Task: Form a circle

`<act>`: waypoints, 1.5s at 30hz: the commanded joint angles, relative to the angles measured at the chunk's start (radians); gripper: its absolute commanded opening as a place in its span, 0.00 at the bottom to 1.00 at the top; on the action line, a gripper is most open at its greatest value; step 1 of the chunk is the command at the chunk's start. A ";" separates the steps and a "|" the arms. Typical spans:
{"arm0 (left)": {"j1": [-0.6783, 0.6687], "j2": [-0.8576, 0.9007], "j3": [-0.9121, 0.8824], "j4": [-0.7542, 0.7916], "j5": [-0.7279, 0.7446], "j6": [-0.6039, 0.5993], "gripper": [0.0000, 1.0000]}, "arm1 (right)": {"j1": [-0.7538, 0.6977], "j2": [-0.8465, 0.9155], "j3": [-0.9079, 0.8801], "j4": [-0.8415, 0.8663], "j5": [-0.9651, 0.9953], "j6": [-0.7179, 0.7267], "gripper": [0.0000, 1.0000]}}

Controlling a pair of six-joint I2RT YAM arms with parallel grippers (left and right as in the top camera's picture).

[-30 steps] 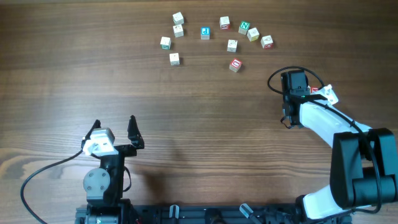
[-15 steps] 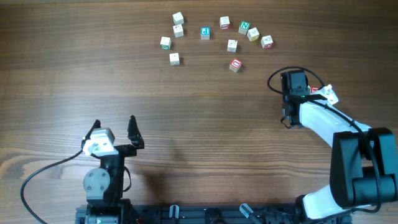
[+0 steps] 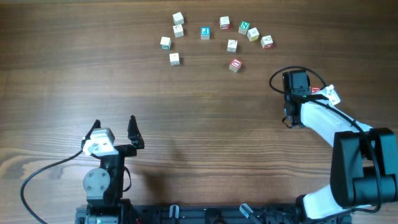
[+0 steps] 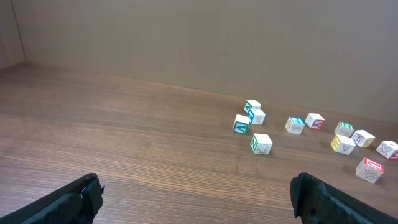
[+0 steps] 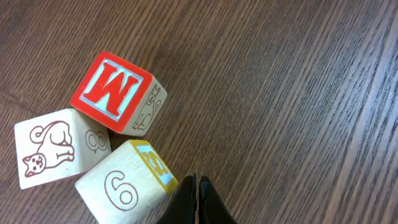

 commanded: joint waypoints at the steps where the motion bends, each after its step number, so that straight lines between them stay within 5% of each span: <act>1: 0.006 -0.009 -0.006 0.001 0.012 0.023 1.00 | -0.003 0.017 -0.008 0.002 0.031 0.007 0.04; 13: 0.006 -0.009 -0.006 0.001 0.012 0.023 1.00 | 0.033 -0.113 0.005 0.002 -0.063 -0.094 0.04; 21: 0.006 -0.009 -0.006 0.001 0.012 0.023 1.00 | 0.118 -0.114 0.005 0.195 -0.165 -0.319 0.05; 30: 0.006 -0.009 -0.006 0.001 0.011 0.023 1.00 | 0.119 -0.072 0.005 0.222 -0.174 -0.341 0.05; 36: 0.006 -0.009 -0.006 0.001 0.012 0.023 1.00 | 0.117 -0.072 0.028 0.213 -0.275 -0.502 0.05; 45: 0.006 -0.009 -0.006 0.001 0.011 0.023 1.00 | 0.101 -0.072 0.043 0.192 -0.356 -0.506 0.06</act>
